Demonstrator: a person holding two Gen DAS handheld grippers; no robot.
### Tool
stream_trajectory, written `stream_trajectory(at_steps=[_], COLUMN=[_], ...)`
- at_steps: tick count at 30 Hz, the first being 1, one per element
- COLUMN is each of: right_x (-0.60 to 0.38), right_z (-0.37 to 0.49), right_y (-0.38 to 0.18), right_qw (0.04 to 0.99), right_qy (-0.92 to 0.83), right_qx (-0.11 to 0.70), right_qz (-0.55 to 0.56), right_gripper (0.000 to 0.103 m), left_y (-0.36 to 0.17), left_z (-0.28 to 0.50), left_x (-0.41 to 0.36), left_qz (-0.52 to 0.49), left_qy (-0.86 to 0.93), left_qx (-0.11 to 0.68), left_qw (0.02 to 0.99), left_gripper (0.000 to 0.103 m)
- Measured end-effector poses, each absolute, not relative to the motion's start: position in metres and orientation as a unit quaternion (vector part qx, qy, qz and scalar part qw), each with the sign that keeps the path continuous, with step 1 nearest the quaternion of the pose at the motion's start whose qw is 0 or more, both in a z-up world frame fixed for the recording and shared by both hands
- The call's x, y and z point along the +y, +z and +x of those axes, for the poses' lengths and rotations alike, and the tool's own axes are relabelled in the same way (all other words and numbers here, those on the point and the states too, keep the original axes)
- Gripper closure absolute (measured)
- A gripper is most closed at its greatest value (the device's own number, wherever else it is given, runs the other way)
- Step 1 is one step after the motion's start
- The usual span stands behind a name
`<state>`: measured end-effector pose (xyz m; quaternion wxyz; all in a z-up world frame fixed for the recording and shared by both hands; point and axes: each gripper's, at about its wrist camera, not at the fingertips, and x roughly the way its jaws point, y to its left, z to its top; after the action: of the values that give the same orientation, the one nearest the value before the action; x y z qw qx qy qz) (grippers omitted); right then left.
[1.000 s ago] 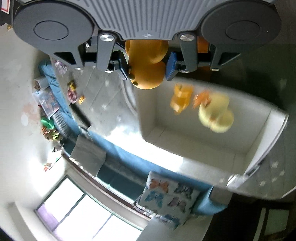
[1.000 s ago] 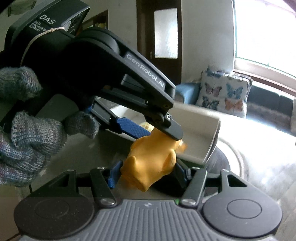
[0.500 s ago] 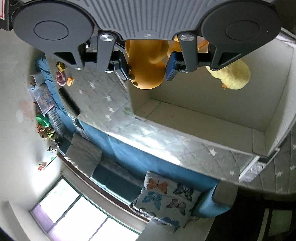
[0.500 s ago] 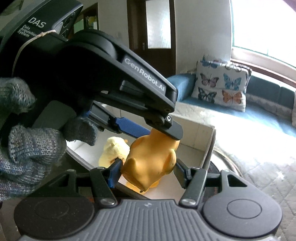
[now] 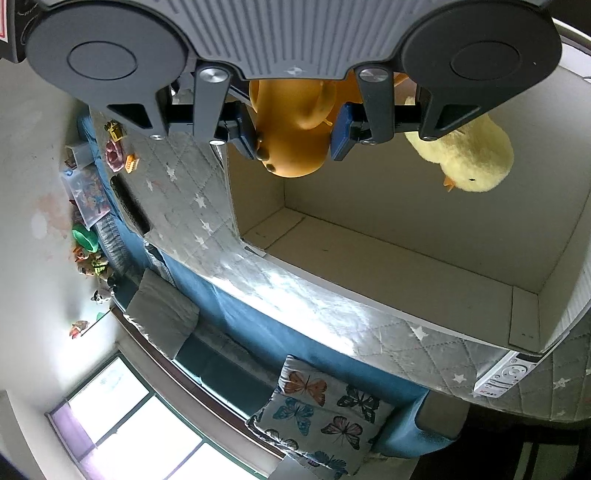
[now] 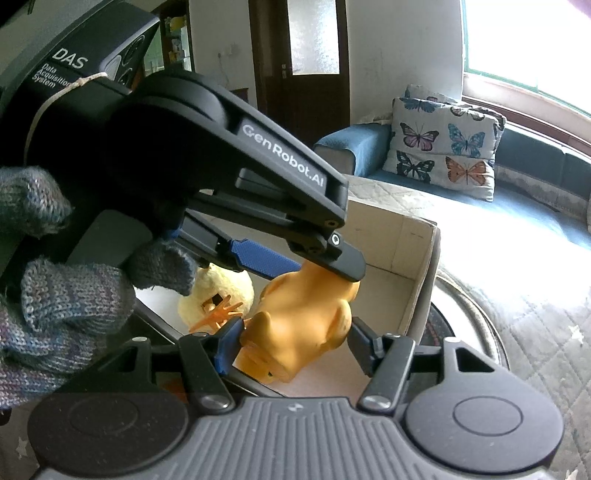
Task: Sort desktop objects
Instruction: 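Lift the orange-yellow duck over the box and open the right tool, then move the right tool down to the green squeeze toy and close on it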
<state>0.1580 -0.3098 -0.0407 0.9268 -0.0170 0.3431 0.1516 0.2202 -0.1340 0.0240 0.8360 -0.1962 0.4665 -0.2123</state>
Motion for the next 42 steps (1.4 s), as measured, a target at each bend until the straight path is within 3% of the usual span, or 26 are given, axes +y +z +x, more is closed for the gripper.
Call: stream_trajectory(at_steps=[3, 19, 42], right_x=[-0.31, -0.314, -0.316], right_z=[0.156, 0.128, 0.042], right_y=[-0.038, -0.021, -0.015], right_qw=[0.929, 0.941, 0.949], right_qy=[0.145, 0.127, 0.116], right_qx=[0.34, 0.313, 0.291], right_qz=[-0.014, -0.008, -0.017], right_gripper=[0.033, 0.03, 0.023], left_y=[0.025, 0.038, 0.059], left_z=[0.218, 0.202, 0.1], left_x=[-0.134, -0.132, -0.133], left_qz=[-0.197, -0.187, -0.099], left_qy=[-0.216, -0.215, -0.195], left_qx=[0.463, 0.444, 0.408], left_qw=[0.837, 0.849, 0.886], left_gripper=[0.056, 0.058, 0.058])
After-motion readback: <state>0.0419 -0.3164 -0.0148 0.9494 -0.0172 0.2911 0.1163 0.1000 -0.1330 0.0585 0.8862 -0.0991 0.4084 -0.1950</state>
